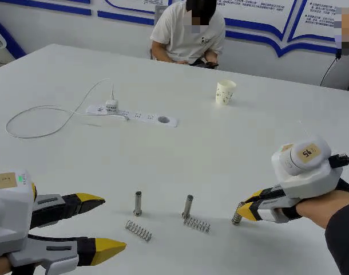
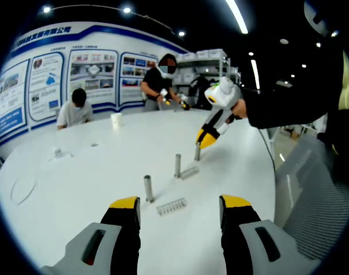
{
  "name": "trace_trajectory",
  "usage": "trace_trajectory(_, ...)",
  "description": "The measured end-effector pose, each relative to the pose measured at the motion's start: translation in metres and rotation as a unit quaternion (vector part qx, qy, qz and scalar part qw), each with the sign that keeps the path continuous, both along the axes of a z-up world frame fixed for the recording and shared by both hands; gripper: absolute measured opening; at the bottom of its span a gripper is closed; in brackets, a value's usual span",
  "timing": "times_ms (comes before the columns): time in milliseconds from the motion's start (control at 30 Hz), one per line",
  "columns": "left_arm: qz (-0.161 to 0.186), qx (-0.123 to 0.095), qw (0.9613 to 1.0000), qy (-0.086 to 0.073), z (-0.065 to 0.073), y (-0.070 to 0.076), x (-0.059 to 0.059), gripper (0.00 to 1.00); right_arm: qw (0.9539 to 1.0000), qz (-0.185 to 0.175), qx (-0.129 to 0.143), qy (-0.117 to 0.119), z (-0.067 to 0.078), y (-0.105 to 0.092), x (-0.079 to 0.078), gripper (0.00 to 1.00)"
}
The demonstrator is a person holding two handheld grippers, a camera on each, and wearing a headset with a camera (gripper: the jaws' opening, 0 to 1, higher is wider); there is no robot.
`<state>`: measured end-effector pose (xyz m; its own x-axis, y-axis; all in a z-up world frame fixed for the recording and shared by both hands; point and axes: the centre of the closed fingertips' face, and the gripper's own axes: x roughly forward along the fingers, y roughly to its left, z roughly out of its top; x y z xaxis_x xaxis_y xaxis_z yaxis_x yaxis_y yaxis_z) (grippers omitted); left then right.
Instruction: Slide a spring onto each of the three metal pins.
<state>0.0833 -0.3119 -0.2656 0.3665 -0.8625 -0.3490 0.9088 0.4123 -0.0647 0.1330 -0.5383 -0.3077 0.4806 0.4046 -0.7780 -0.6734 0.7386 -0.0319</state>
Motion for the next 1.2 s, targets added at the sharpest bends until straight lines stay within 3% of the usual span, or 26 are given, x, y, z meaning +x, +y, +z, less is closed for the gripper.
trace_trajectory(267,-0.003,0.0,1.0,-0.001,0.0,-0.001,0.0,0.56,0.9995,0.012,-0.009,-0.027,0.017,0.005,-0.001,0.21)
trace_trajectory(467,-0.005,0.0,1.0,-0.004,0.002,-0.003,0.0,0.56,0.9976,0.04,-0.008,-0.055,0.04,0.026,0.001,0.21)
trace_trajectory(567,-0.005,0.0,1.0,-0.005,0.003,-0.003,0.0,0.56,0.9969,0.053,-0.006,-0.059,0.042,0.038,0.001,0.21)
trace_trajectory(867,-0.006,0.002,1.0,-0.006,0.004,-0.004,-0.001,0.56,0.9955,0.091,-0.006,-0.025,0.012,0.064,-0.009,0.2)
trace_trajectory(1200,-0.011,0.005,0.9999,-0.003,0.002,-0.006,-0.003,0.55,0.9924,0.122,-0.016,0.002,-0.022,0.075,-0.015,0.18)
